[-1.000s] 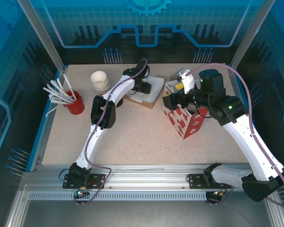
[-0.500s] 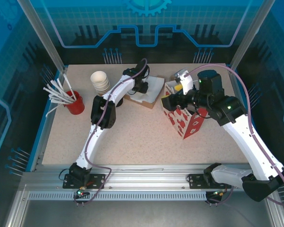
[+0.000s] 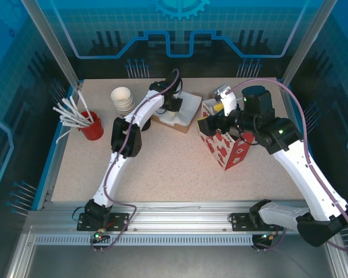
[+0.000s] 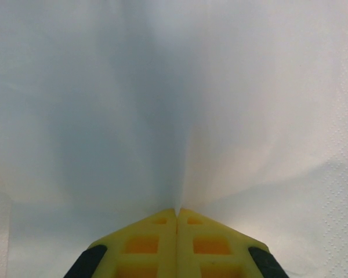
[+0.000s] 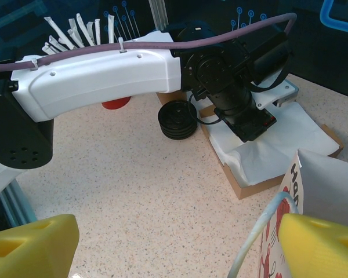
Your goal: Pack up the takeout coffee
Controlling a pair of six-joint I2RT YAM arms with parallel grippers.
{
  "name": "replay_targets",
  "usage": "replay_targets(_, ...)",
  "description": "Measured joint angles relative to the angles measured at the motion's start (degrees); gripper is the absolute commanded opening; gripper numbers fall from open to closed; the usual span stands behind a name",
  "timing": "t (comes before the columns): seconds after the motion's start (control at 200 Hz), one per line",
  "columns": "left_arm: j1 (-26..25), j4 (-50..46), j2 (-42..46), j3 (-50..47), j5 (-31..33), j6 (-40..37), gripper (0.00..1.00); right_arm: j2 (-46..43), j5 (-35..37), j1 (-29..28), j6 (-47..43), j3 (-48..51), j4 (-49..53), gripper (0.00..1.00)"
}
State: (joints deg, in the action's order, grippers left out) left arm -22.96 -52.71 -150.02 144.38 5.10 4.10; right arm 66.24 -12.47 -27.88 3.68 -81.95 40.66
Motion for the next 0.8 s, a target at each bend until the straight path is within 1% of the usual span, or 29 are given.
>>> replay_targets(0.185,0.4,0.1,3.7,-0.3,0.0,0.0,0.0,0.0,0.4,-0.5,0.0,-0.3,0.6,0.91)
replay_targets(0.41,1.5,2.9,14.8,-5.2,0.0,0.4,0.0,0.0,1.2,-0.7,0.0,-1.2,1.3,0.91)
replay_targets(0.54,2.0,5.0,19.1,-7.9,-0.9,0.8,0.0,0.0,1.5,-0.7,0.0,-1.4,1.4,0.91)
replay_targets(0.665,2.4,6.3,22.1,-11.9,-1.8,1.8,0.0,0.2,1.9,-0.7,0.2,-2.5,1.7,0.91)
replay_targets(0.8,2.5,8.6,28.1,-20.2,-2.4,3.1,0.0,0.7,2.9,-0.8,1.4,-5.1,1.7,0.91)
